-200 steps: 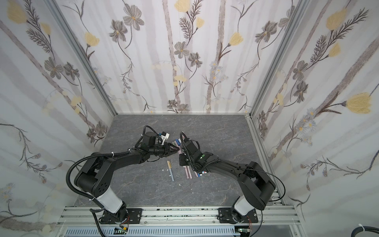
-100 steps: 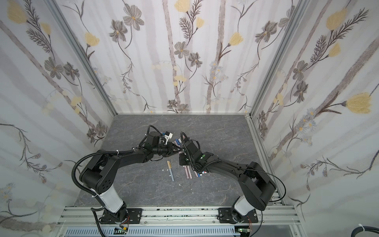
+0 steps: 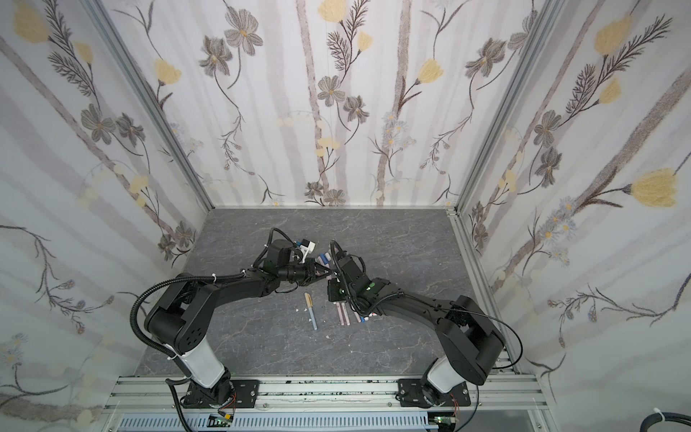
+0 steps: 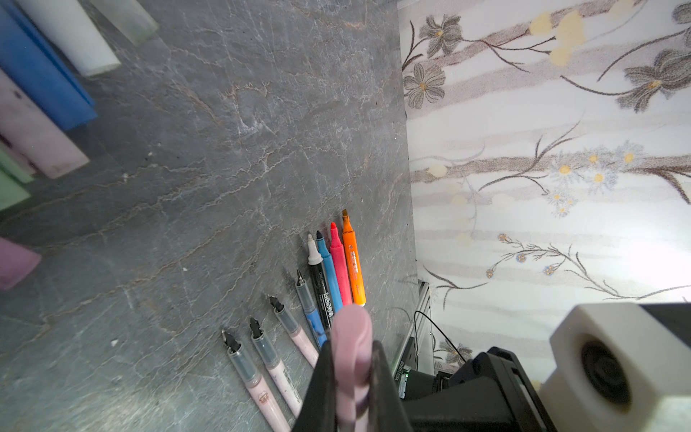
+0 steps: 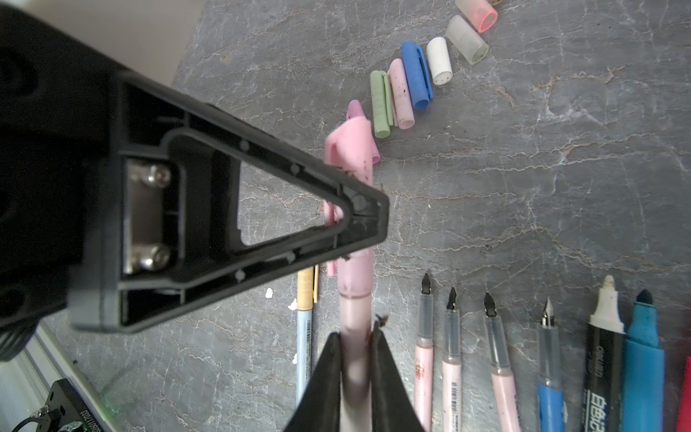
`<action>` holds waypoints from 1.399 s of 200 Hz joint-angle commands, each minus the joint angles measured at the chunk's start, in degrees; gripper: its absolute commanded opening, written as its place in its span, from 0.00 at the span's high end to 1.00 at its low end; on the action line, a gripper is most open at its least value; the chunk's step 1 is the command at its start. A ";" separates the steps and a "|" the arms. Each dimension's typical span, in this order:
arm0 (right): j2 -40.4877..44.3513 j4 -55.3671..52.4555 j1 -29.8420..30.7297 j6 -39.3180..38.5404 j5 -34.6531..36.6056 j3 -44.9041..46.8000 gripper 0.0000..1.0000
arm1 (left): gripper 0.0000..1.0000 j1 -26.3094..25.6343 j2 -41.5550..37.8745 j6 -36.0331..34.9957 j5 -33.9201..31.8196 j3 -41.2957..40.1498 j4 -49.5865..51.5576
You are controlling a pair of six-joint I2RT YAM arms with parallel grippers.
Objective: Remove pen caps from pens
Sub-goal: Open the pen cap on the pen.
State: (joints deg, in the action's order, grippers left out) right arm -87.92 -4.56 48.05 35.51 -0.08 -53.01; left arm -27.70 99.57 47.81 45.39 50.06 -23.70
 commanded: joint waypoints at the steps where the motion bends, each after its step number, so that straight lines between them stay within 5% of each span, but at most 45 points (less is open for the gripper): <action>1: -0.35 2.11 0.08 -0.27 -1.11 -0.15 0.85 | 1.00 -0.05 -0.83 0.43 0.58 0.65 -1.70; 101: -2.12 2.89 0.07 -0.62 -2.25 -0.16 0.75 | 1.00 -0.07 -0.88 0.70 0.52 1.35 -1.74; 166: -0.98 2.65 0.02 -0.54 -1.24 0.37 1.00 | 1.00 0.02 -0.22 -0.62 0.38 1.83 -0.44; 280: 1.28 2.25 6.26 2.62 0.40 6.22 1.00 | 1.00 9.54 4.39 -7.71 -1.11 11.25 9.04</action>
State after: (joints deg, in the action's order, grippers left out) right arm -87.31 4.47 51.94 36.60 5.17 -48.38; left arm -21.74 103.66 42.37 58.96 59.68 -11.44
